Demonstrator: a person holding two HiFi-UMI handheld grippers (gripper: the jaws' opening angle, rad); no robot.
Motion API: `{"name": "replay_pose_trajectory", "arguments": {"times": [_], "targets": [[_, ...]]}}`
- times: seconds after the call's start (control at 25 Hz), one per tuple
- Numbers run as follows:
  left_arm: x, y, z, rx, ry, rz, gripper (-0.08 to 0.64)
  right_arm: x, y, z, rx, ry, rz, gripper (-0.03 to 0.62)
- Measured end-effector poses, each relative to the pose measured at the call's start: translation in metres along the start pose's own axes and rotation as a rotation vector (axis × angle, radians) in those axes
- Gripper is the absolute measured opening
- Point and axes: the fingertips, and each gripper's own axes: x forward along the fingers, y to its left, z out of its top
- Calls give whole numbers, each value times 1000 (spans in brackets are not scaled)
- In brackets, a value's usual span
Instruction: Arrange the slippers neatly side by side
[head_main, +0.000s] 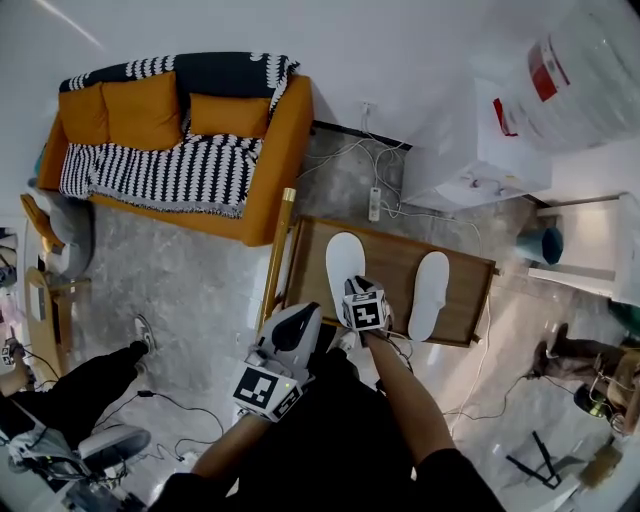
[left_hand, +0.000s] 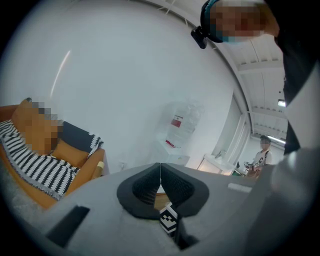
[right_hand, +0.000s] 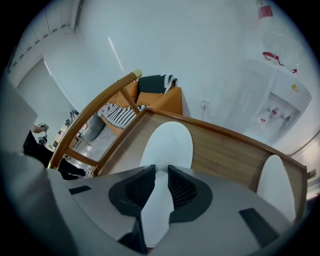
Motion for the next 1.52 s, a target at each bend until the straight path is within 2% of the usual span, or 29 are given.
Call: {"name": "replay_pose_trajectory", "arguments": {"times": [0.16,0.32,0.72,1.2,1.52], "targets": [[1,4,-1,-4,5,2,17,1,2,-2,17,23,-4,43],[2,5,-2,-5,5,0,17,0,5,0,21,1,3,32],[5,-6,-2,4,6,-26,17,-34,-7,-6,157,-44,1,28],[15,-54,-7,41,19,-112,17,-91,-52,-32,315,-121,-64,26],[17,-78,-12,43,38,-152,17,-101,-79,-52,397,-132,-105,26]]}}
